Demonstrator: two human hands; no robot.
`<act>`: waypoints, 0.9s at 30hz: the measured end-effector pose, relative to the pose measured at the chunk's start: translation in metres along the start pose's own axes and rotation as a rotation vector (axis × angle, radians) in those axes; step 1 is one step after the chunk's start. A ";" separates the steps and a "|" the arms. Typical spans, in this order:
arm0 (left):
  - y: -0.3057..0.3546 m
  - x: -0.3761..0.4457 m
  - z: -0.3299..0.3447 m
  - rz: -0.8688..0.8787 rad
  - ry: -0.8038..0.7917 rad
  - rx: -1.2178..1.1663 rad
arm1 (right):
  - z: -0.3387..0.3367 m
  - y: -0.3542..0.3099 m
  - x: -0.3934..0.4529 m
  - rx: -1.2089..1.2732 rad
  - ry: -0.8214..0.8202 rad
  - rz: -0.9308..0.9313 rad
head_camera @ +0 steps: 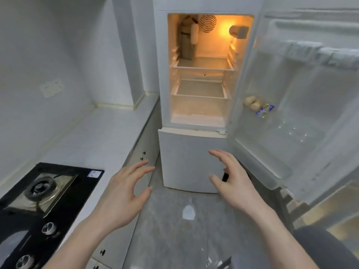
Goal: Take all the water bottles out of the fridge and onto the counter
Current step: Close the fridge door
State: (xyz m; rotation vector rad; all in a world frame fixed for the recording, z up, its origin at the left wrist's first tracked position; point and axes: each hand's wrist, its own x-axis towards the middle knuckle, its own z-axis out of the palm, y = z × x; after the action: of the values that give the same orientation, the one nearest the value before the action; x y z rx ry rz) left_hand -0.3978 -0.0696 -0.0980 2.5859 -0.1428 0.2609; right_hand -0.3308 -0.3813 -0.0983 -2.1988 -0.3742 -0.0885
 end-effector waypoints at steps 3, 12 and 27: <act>0.007 0.042 0.004 0.071 -0.026 -0.028 | -0.022 0.007 0.016 -0.009 0.114 0.013; 0.052 0.154 0.011 0.310 -0.070 -0.031 | -0.095 0.010 0.050 -0.006 0.519 -0.007; 0.184 0.232 0.030 0.439 0.064 -0.034 | -0.256 0.050 0.065 -0.110 1.040 -0.108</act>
State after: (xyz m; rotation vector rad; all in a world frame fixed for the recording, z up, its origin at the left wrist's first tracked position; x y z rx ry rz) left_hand -0.1951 -0.2536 0.0178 2.4826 -0.6877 0.4934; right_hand -0.2363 -0.5963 0.0322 -1.9247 0.1102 -1.2625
